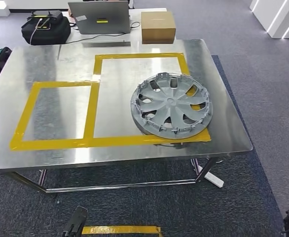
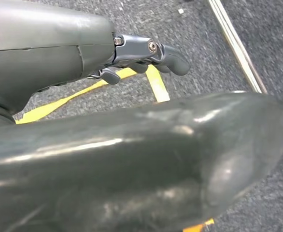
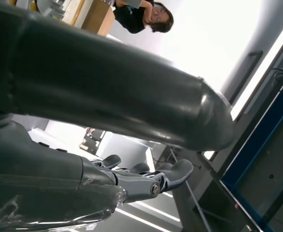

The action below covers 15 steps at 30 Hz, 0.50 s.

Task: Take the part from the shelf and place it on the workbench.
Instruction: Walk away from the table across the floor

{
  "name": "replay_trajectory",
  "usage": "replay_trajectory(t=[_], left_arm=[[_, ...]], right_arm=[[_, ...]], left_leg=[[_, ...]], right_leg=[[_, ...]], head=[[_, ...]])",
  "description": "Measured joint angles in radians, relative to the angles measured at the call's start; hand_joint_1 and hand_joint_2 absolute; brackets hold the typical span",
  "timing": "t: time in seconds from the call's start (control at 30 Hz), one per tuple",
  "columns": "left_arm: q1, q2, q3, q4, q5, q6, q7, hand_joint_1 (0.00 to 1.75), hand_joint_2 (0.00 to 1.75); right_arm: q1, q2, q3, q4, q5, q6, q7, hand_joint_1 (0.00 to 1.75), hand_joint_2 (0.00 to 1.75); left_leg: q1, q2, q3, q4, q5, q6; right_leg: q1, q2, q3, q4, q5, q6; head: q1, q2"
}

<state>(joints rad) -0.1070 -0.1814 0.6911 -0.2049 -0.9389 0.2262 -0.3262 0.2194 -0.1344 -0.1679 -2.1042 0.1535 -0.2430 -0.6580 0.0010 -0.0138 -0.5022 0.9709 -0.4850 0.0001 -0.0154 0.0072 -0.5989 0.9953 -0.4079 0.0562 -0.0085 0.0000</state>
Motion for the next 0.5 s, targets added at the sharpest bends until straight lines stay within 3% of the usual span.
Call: replay_trajectory(t=[0.07, 0.1, 0.17, 0.2, 0.23, 0.27, 0.33, 0.4, 0.43, 0.5], left_arm=[[0.000, 0.002, 0.001, 0.000, 0.001, 0.000, 0.000, 0.00, 0.00], [-0.001, 0.002, 0.001, 0.000, 0.003, 0.001, 0.000, 0.00, 0.00], [-0.001, 0.003, 0.002, 0.000, 0.007, 0.002, -0.001, 0.00, 0.00], [0.000, 0.004, 0.002, 0.000, 0.011, 0.003, -0.001, 0.00, 0.00], [0.000, 0.005, 0.002, 0.000, 0.014, 0.004, -0.002, 0.00, 0.00], [0.001, 0.006, 0.003, 0.000, 0.018, 0.005, -0.004, 0.00, 0.00], [0.002, 0.007, 0.008, 0.000, 0.025, 0.008, -0.012, 0.00, 0.00], [0.005, 0.009, 0.012, 0.000, 0.031, 0.011, -0.023, 0.00, 0.00], [0.007, 0.010, 0.014, 0.000, 0.033, 0.014, -0.028, 0.00, 0.00], [0.014, 0.015, 0.018, 0.000, 0.037, 0.020, -0.033, 0.00, 0.00]], right_arm=[[0.002, 0.001, -0.002, 0.000, -0.001, 0.000, 0.000, 0.00, 0.00], [0.002, 0.001, -0.003, 0.000, -0.002, 0.000, 0.000, 0.00, 0.00], [0.002, 0.003, -0.005, 0.002, -0.006, 0.001, -0.001, 0.00, 0.00], [0.001, 0.003, -0.005, 0.004, -0.009, 0.002, -0.002, 0.00, 0.00], [-0.001, 0.004, -0.005, 0.006, -0.012, 0.004, -0.002, 0.00, 0.00], [-0.004, 0.005, -0.005, 0.009, -0.014, 0.006, -0.002, 0.00, 0.00], [-0.011, 0.007, -0.003, 0.014, -0.020, 0.010, -0.002, 0.00, 0.00], [-0.016, 0.009, 0.000, 0.018, -0.028, 0.011, -0.002, 0.00, 0.00], [-0.017, 0.010, 0.001, 0.020, -0.035, 0.011, -0.003, 0.00, 0.00], [-0.014, 0.015, 0.002, 0.027, -0.049, 0.010, -0.008, 0.00, 0.00]], left_leg=[[0.001, 0.002, -0.012, -0.001, 0.011, 0.019], [0.001, 0.003, -0.020, -0.002, 0.018, 0.027], [-0.002, 0.004, -0.037, -0.002, 0.032, 0.034], [-0.005, 0.004, -0.047, -0.001, 0.038, 0.036], [-0.007, 0.004, -0.055, 0.000, 0.045, 0.036], [-0.010, 0.005, -0.062, 0.000, 0.051, 0.036], [-0.014, 0.004, -0.071, 0.001, 0.061, 0.034], [-0.017, 0.003, -0.076, 0.001, 0.070, 0.027], [-0.017, 0.003, -0.078, 0.002, 0.075, 0.021], [-0.016, 0.003, -0.082, 0.002, 0.083, 0.008]], right_leg=[[-0.003, -0.001, -0.019, 0.029, -0.028, 0.009], [-0.003, -0.001, -0.039, 0.073, -0.063, 0.012], [-0.003, -0.002, -0.087, 0.210, -0.148, 0.016], [-0.003, -0.002, -0.102, 0.267, -0.173, 0.016], [-0.002, -0.002, -0.101, 0.292, -0.179, 0.015], [-0.002, -0.002, -0.079, 0.275, -0.166, 0.012], [0.002, -0.002, 0.018, 0.138, -0.119, 0.000], [0.009, -0.003, 0.101, 0.011, -0.095, -0.009], [0.012, -0.002, 0.117, -0.015, -0.095, -0.012], [0.014, -0.002, 0.111, -0.020, -0.087, -0.020]], head=[[0.003, 0.000], [0.004, 0.000], [0.005, 0.000], [0.005, 0.000], [0.005, 0.000], [0.005, 0.000], [0.005, 0.000], [0.004, 0.000], [0.005, 0.000], [0.006, 0.000]])
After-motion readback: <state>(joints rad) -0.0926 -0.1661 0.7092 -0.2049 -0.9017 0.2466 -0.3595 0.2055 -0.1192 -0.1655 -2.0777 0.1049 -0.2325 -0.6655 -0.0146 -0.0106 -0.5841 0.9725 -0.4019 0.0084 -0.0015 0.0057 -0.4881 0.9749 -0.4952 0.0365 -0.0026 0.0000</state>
